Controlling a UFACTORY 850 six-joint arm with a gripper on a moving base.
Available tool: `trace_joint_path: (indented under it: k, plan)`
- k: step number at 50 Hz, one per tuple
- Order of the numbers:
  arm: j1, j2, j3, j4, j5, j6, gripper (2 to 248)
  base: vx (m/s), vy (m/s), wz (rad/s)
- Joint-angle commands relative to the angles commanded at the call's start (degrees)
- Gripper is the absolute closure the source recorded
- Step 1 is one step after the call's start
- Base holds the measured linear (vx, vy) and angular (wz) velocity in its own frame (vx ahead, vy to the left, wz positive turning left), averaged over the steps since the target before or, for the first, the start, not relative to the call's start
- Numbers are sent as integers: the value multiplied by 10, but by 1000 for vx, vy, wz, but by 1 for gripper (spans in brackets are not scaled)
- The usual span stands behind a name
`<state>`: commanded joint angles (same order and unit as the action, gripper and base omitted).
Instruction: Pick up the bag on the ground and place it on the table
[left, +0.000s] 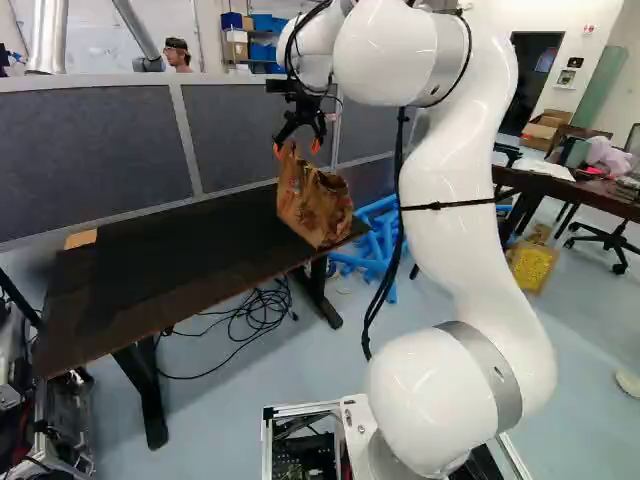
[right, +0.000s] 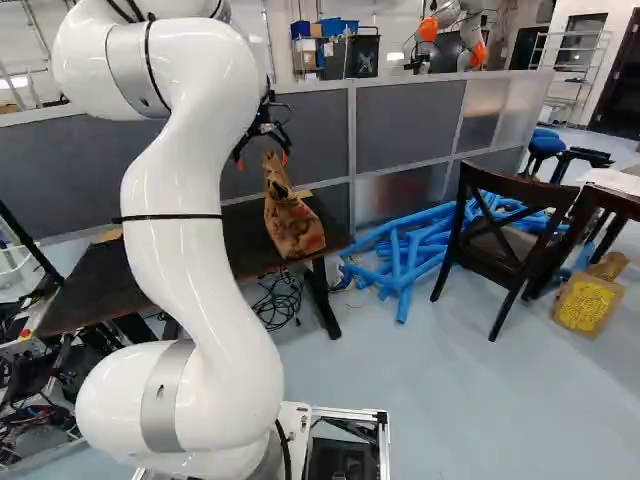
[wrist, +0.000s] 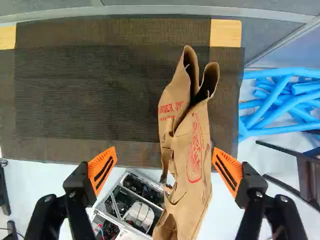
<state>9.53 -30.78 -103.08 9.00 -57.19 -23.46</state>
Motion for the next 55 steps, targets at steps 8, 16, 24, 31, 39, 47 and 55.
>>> trace_joint_path:
  k: [8,16,24,31,39,47,55]
  plan:
    - [0,14,7,1,0,0,3,0,0,0]
    - [0,17,8,1,0,0,3,0,0,0]
    - [0,17,8,1,0,0,3,0,0,0]
    - [0,17,8,1,0,0,3,0,0,0]
    - [0,17,8,1,0,0,3,-52,-2,-5]
    - [0,17,8,1,0,0,3,-115,-1,-7]
    - [0,17,8,1,0,0,3,-166,-14,-15]
